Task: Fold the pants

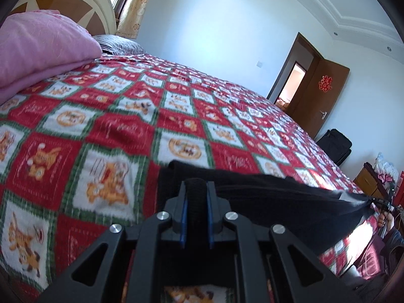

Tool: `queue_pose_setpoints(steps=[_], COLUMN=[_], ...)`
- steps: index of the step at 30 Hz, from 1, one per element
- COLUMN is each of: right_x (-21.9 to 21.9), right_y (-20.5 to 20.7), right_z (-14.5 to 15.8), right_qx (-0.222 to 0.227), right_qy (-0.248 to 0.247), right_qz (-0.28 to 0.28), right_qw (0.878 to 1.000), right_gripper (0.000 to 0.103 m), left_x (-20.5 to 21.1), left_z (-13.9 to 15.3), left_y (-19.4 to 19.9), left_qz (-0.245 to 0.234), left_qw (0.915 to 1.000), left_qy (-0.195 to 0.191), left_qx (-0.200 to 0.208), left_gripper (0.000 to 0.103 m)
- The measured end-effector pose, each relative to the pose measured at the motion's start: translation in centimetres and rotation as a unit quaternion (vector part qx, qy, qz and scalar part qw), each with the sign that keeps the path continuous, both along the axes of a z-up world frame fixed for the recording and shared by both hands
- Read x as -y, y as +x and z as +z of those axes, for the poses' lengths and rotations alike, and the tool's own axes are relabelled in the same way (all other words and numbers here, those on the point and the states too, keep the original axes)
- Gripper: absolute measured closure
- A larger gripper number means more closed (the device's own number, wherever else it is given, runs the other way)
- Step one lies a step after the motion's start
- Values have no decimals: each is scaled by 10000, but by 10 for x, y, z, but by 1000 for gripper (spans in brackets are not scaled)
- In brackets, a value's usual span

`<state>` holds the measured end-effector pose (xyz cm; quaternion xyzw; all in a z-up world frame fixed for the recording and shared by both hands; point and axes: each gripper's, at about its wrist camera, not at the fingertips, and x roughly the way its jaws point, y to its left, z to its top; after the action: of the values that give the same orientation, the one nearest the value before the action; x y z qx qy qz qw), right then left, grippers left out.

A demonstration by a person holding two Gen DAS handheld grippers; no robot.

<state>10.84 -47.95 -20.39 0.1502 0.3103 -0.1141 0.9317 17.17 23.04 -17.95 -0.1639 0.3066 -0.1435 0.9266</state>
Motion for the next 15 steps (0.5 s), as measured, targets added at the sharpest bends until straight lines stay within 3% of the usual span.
queue_pose_setpoints(steps=[4, 10, 12, 15], right_x=[5, 6, 4, 1], right_y=[-6, -22, -31, -47], right_z=[-6, -7, -6, -2], right_qx=[-26, -7, 19, 125], right_qy=[153, 292, 242, 164], right_qz=[-15, 54, 98, 67], right_qw=[9999, 9996, 9997, 9998], right_gripper=[98, 97, 97, 96], left_x=[-5, -22, -29, -43], left_z=[-10, -15, -15, -15], left_y=[-11, -27, -32, -38], left_qz=[73, 238, 369, 554], left_qw=[10000, 9997, 9993, 9984], left_qy=[-13, -58, -76, -124], left_qx=[-21, -7, 6, 23], left_gripper=[82, 63, 47, 46])
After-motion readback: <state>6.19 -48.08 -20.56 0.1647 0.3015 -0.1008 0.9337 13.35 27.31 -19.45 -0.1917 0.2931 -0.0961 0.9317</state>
